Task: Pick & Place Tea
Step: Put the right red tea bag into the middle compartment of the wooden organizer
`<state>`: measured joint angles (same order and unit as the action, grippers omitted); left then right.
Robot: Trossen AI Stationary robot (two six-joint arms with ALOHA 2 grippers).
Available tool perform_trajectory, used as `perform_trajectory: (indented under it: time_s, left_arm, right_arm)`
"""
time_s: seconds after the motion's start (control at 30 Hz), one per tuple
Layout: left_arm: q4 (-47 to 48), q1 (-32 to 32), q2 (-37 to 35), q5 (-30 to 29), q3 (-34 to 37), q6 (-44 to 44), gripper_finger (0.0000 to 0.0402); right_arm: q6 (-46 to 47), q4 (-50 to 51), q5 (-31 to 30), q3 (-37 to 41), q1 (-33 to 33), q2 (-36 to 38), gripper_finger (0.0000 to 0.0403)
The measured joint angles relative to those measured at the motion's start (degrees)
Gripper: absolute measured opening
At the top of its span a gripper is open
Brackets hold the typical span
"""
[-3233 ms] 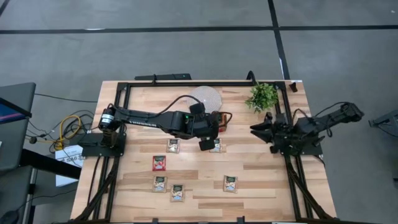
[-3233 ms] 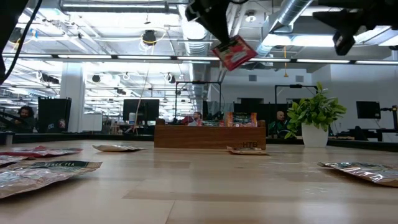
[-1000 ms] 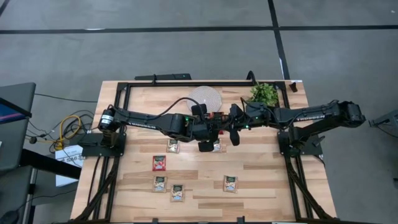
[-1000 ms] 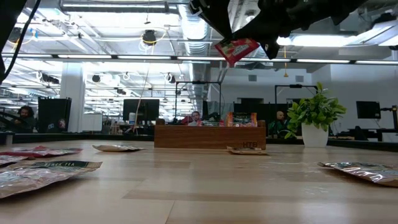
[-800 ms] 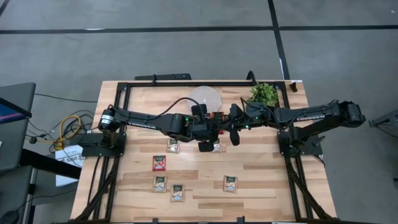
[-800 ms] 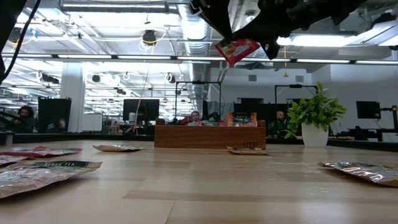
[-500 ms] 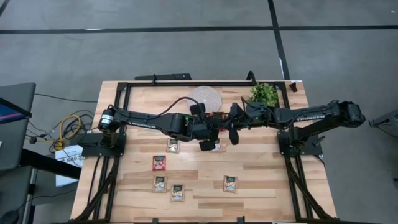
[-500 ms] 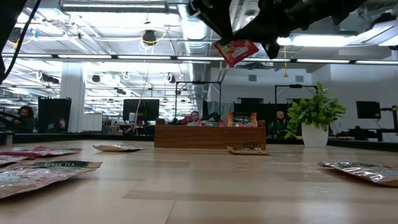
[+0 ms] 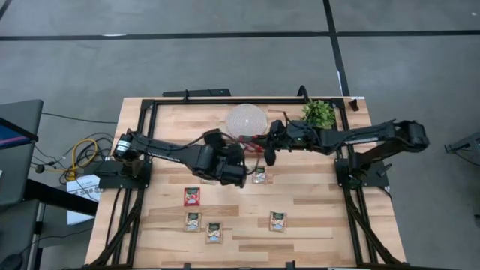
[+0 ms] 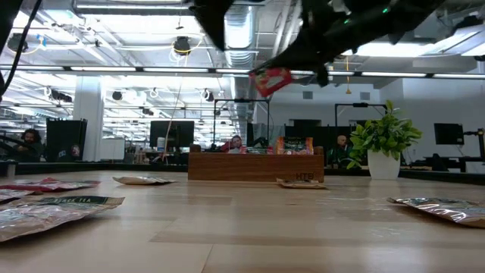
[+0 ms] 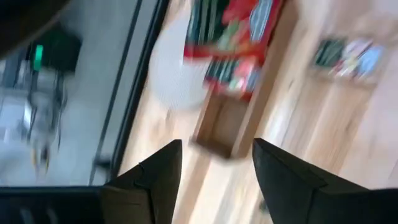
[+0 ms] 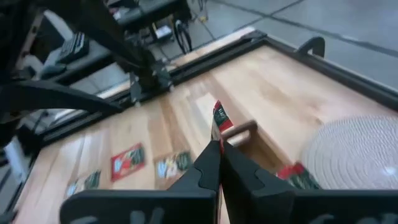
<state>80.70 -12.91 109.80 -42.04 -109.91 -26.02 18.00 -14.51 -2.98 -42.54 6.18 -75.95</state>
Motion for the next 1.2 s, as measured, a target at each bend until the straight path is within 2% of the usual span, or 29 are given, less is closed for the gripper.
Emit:
perform_trajectory:
  time_s: [0.13,0.4,0.7,0.93,1.07,1.2]
  left_arm:
    - [9.8,-1.5,-0.1,-0.8,0.6,-13.1,0.0190]
    - [9.2,-5.3,-4.6,-0.7,9.0,-22.4,0.0190]
    - [8.5,-9.1,-10.9,1.7,20.3,-33.3,0.0190]
    - [7.7,-10.2,-13.0,1.6,24.2,-35.4,0.0190]
    - [7.3,-10.1,-13.0,0.0,25.3,-35.2,0.0190]
    - [6.8,-10.1,-12.9,-0.8,26.3,-35.1,0.0190]
  right_arm:
    - [0.0,-6.3,0.0,0.0,0.8,-5.6,0.0000]
    - [-0.5,-13.3,-0.9,0.0,1.5,-14.1,0.0000]
    - [-1.5,-14.9,-6.1,0.0,3.7,-16.2,0.0000]
    - [-1.5,-14.5,-6.4,0.0,3.5,-16.4,0.0000]
    - [-1.5,-14.3,-10.8,0.1,2.4,-17.7,0.0000]
    - [-1.5,-15.8,-12.2,-0.1,2.3,-18.8,0.0000]
